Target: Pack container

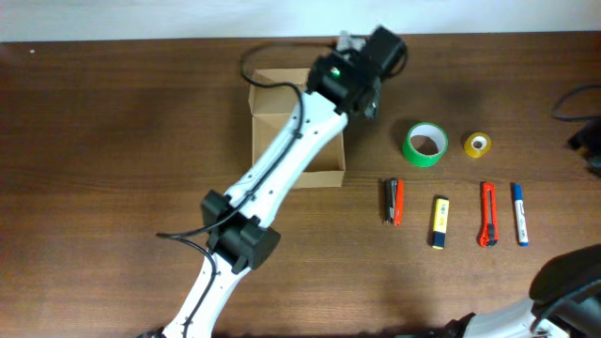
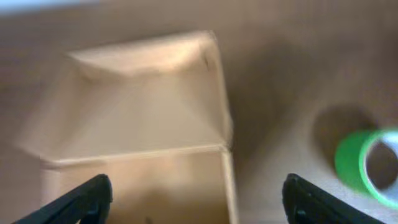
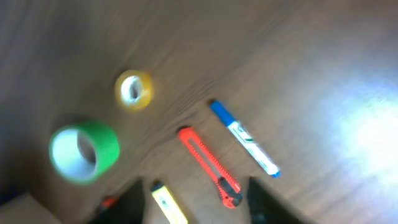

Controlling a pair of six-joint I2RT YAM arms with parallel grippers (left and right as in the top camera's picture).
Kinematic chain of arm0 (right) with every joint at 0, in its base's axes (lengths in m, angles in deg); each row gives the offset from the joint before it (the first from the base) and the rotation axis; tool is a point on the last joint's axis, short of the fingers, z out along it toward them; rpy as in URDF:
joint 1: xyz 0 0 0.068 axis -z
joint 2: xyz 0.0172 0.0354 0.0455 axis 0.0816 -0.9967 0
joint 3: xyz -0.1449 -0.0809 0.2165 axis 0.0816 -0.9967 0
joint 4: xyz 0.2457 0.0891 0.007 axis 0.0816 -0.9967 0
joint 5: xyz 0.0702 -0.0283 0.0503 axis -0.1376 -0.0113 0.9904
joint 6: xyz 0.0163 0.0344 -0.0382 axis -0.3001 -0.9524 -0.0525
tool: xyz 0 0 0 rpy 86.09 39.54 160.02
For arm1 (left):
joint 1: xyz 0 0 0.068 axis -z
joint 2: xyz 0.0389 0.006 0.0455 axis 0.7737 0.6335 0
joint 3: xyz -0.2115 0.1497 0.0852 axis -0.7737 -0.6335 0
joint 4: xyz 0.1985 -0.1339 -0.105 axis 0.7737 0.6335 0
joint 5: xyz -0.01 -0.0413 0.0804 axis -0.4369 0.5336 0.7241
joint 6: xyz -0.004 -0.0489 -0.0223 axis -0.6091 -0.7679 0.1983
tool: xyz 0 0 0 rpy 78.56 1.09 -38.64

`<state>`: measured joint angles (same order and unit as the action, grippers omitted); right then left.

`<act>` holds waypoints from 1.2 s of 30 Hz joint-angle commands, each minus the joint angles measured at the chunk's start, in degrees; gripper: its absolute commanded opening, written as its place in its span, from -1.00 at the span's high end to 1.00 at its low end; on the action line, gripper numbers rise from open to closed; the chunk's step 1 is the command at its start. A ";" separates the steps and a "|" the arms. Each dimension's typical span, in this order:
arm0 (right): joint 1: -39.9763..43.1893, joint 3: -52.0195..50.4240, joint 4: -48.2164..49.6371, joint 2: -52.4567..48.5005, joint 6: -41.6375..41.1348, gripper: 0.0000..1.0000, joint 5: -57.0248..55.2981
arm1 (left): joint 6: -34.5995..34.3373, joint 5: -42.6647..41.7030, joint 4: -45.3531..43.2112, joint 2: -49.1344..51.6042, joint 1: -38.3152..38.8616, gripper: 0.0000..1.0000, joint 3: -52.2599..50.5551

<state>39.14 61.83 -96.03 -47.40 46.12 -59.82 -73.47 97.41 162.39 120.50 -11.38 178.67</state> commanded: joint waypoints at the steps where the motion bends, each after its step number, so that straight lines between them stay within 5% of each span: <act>1: -7.58 1.31 -0.26 -0.15 3.91 0.57 1.44 | 1.38 5.92 3.87 0.20 -6.49 -0.86 7.48; 7: -22.47 1.31 -0.35 -0.15 4.17 0.91 -5.03 | 3.52 6.91 11.78 0.17 -22.58 -0.93 14.03; 15: -35.58 1.31 -0.20 -2.64 5.73 0.94 -8.55 | 4.74 -1.97 16.24 0.22 -42.29 -1.00 13.90; 24: -36.17 1.33 -0.09 -13.22 8.70 0.93 -11.74 | 4.72 -9.07 16.22 0.22 -53.53 -1.00 13.90; 33: -32.06 1.33 3.54 -19.43 9.90 0.92 -11.74 | 4.74 -9.20 16.24 0.22 -55.34 -0.99 13.90; 35: -30.69 1.33 3.78 -19.43 9.88 0.63 -11.74 | 4.74 -9.20 16.13 0.22 -55.34 -1.00 13.90; 36: -29.92 1.33 3.76 -19.43 9.70 0.31 -11.74 | 4.74 -9.22 16.04 0.22 -55.34 -1.00 13.90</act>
<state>7.27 62.20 -92.45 -66.81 55.13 -70.40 -69.61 88.84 178.41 120.55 -66.50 191.78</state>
